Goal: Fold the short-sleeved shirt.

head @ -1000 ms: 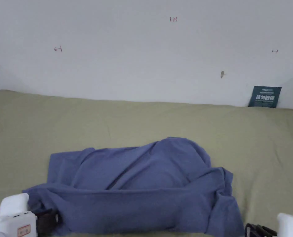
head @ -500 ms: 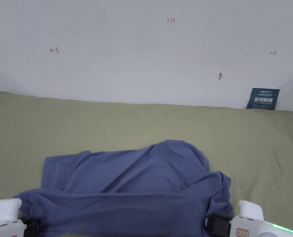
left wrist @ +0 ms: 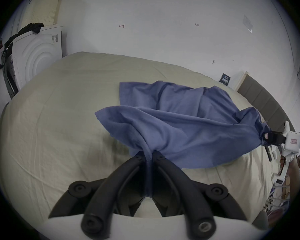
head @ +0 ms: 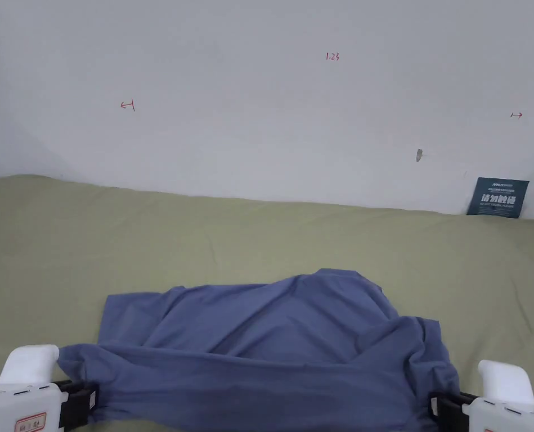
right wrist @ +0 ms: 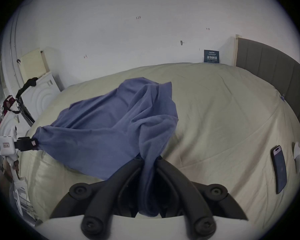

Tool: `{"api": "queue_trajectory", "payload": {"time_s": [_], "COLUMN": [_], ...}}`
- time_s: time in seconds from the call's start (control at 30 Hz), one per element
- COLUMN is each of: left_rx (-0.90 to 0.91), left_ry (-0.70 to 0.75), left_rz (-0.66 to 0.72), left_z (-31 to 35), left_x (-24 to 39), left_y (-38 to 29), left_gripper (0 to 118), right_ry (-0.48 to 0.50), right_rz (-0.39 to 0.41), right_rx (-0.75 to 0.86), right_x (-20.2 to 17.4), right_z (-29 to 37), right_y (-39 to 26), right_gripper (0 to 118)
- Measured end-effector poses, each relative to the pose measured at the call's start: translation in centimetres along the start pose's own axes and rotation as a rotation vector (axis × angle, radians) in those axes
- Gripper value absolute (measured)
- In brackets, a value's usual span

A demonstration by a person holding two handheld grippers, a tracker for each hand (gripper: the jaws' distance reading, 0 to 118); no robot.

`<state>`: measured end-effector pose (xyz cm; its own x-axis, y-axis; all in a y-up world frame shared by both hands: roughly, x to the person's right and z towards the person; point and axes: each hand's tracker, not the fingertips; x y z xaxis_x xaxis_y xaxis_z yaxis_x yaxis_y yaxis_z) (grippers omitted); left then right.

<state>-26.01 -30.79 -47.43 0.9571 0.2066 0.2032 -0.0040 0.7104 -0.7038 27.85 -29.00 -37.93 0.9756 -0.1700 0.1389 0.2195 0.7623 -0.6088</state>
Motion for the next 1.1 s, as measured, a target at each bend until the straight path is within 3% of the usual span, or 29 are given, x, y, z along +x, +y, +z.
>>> {"api": "queue_trajectory", "payload": {"time_s": [0.33,0.5,0.97,1.1], "left_rx": [-0.086,-0.152,-0.296,-0.233], "left_ry": [-0.075,-0.093,-0.091,-0.096], "left_rz": [-0.086,-0.062,-0.01,0.038], "left_z": [7.4,10.7,12.9,12.6], "left_x": [0.7,0.2,-1.2,-2.5], "left_y": [-2.8,-6.9,-14.8,-16.2], "left_gripper": [6,6,6,6], "right_ry": [0.001,0.007,-0.05,-0.056], "right_rz": [0.042,-0.009,0.065,0.057], "right_rx": [-0.103,-0.2,-0.364,-0.342], "right_x": [0.3,0.8,1.4,1.2], "right_z": [7.6,10.8,13.8,14.1], "right_y": [-2.0,-5.8,-13.2,-13.7], "right_gripper": [6,6,6,6]}}
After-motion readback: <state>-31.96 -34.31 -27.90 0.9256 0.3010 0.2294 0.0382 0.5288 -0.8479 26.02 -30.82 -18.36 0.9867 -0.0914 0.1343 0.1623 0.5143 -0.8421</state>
